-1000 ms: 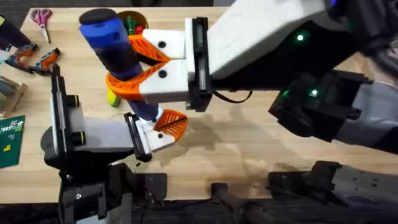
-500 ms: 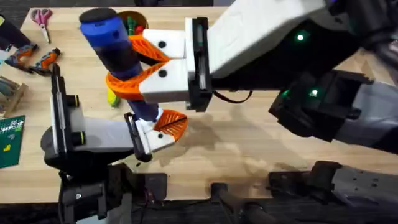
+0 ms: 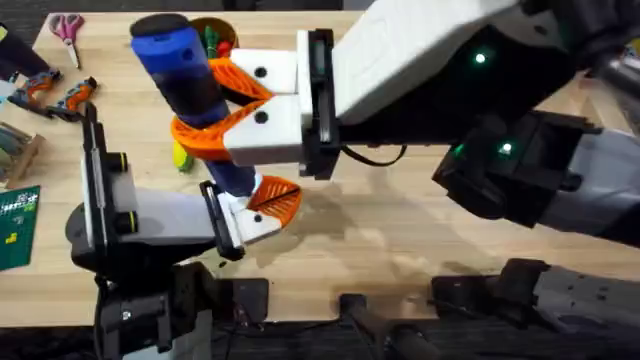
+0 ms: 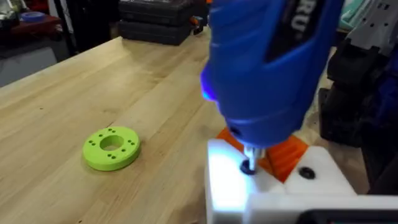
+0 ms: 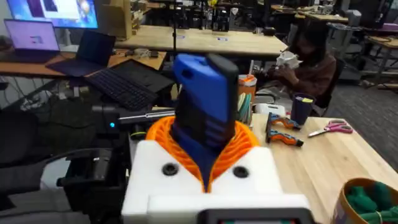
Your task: Pick up the gripper from the table and insert it into the empty holder that is missing its gripper. Then pick up a screw, insert it into the mounting hole, and use the screwdriver to tighten it. Finally, clean up the table by picking up the vegetable and placing it into the bucket.
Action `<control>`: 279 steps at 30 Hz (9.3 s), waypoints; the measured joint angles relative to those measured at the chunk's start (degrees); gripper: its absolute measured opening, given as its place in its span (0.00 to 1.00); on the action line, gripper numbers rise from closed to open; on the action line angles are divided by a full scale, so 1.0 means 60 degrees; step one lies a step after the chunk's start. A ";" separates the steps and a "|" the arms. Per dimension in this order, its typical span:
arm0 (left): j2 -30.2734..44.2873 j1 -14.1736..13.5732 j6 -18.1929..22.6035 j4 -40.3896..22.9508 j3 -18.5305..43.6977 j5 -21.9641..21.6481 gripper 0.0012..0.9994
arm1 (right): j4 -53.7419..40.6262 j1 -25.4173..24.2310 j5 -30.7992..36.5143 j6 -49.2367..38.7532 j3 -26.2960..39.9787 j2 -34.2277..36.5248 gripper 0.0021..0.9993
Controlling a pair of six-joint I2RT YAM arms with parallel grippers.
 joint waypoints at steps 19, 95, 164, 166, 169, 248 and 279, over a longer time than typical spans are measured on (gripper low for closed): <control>0.0003 0.0000 -0.0036 0.0000 0.0000 0.0000 0.01 | -0.0211 -0.0222 -0.0062 0.0106 0.0018 0.0000 0.02; -0.0007 0.0000 0.0510 0.0007 0.0000 -0.0011 0.01 | -0.6572 -0.5721 0.7329 -1.1823 0.3194 0.5286 0.02; -0.0008 0.0000 0.0539 0.0007 0.0000 -0.0011 0.01 | -1.3938 -0.4765 0.8331 0.0375 0.4499 0.0689 0.99; -0.0008 0.0000 0.0539 0.0007 0.0000 -0.0011 0.01 | -1.4392 -0.4765 0.8331 0.1035 0.4499 0.0568 0.99; -0.0008 0.0000 0.0589 0.0010 0.0000 -0.0011 0.24 | -1.4912 -0.4765 0.8331 0.1643 0.4499 0.0486 0.99; 1.1189 0.0000 -0.1457 -0.8186 0.8896 -1.2825 0.99 | -1.5467 -0.4765 0.8327 0.2248 0.4499 0.0481 0.99; 1.5329 -0.0036 -0.2014 -0.5100 0.8939 -1.4309 0.99 | -1.5467 -0.4765 0.8327 0.2248 0.4499 0.0481 0.99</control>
